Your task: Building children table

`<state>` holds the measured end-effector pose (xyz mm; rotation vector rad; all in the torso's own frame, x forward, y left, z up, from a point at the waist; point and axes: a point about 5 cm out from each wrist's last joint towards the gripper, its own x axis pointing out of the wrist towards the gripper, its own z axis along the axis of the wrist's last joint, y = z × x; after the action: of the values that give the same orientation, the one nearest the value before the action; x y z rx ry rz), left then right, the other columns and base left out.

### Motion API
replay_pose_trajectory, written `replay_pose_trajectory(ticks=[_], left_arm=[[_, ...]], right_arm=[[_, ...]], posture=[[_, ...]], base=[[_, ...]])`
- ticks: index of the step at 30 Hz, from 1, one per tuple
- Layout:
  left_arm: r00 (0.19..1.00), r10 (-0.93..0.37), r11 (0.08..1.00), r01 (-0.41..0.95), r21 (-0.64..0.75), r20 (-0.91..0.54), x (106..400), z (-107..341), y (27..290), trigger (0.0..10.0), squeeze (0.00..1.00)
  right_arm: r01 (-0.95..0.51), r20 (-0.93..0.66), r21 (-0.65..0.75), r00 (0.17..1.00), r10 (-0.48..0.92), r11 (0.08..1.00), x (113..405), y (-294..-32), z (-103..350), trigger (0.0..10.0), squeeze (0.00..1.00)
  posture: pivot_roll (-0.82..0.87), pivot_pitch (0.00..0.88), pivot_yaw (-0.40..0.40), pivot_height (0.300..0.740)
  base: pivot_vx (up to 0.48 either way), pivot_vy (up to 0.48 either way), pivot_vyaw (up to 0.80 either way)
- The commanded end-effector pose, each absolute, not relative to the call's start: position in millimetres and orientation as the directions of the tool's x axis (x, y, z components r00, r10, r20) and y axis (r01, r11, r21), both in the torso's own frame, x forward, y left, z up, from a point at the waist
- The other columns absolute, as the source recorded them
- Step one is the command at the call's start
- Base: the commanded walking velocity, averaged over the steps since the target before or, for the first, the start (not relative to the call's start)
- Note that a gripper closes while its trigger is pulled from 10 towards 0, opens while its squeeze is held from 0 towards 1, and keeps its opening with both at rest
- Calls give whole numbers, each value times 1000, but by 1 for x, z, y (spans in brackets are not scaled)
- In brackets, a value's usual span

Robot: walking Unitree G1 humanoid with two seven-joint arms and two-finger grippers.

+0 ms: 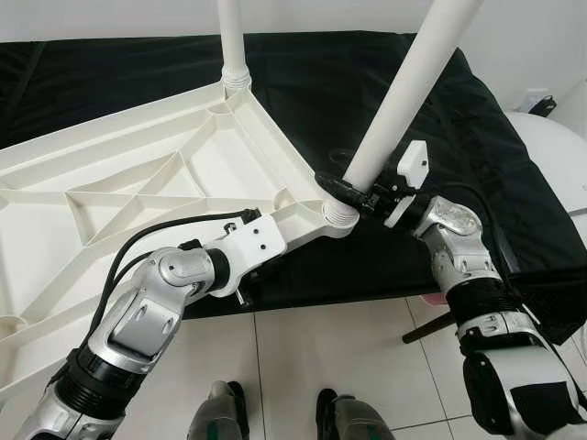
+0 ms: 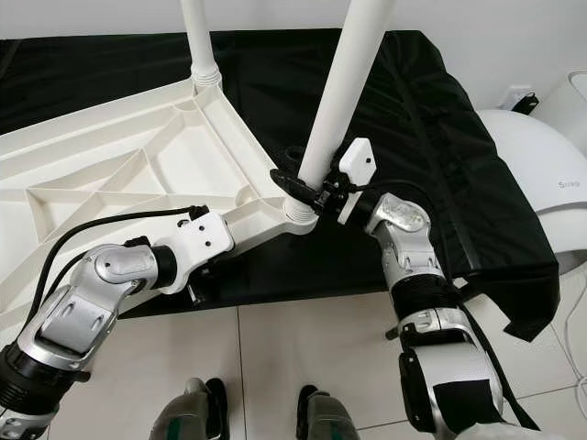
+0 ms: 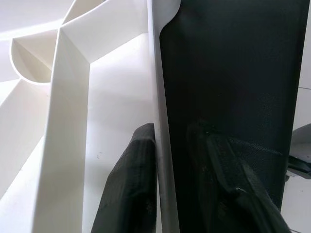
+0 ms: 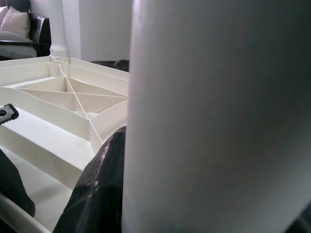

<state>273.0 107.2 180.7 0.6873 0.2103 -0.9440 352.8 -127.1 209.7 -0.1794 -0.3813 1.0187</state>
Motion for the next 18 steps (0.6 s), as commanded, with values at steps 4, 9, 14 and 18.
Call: replay_pose_trajectory(ticks=[4, 9, 14, 18], left_arm=[[569, -682, 384, 813, 438, -459, 268, 176, 101, 10000, 0], [566, -687, 382, 815, 435, -456, 266, 176, 99, 10000, 0], [568, -685, 388, 814, 431, -456, 265, 176, 99, 10000, 0], [569, -684, 390, 814, 431, -456, 265, 176, 100, 10000, 0]], right_arm=[[-834, 123, -287, 455, 882, 471, 350, -122, 187, 10000, 0], [-849, 96, -289, 434, 896, 443, 353, -118, 189, 10000, 0], [-853, 79, -295, 428, 900, 431, 356, -117, 192, 10000, 0], [-853, 77, -295, 428, 901, 431, 357, -117, 193, 10000, 0]], posture=[[-67, 203, -38, 740], [-62, 209, -45, 740], [-59, 211, -47, 740], [-57, 219, -50, 740]], base=[[0, 0, 0], [0, 0, 0], [0, 0, 0], [0, 0, 0]])
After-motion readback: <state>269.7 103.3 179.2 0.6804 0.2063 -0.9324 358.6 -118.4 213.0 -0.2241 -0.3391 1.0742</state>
